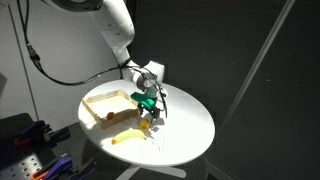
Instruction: Put the lemon plush toy on the tray
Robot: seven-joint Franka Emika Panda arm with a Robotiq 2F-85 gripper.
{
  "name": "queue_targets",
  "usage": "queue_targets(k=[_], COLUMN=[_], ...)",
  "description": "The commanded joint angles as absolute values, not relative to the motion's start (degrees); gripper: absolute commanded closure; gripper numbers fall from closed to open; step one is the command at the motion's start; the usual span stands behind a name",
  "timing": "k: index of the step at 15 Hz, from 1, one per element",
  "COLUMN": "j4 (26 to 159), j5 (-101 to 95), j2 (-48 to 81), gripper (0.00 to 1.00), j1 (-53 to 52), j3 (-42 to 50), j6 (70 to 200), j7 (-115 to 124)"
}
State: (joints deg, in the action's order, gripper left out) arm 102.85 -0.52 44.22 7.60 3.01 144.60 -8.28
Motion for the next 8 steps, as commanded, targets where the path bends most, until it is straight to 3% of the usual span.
queue_targets(k=[1,8], j4=[100.87,99.82], j5=[-1.28,-1.42], j2=[45.71,47.37], gripper=[0.00,0.00], j1=[7.90,7.88], j3=[2.98,3.28], j6=[143.90,143.71], j7=[-8.55,-8.39])
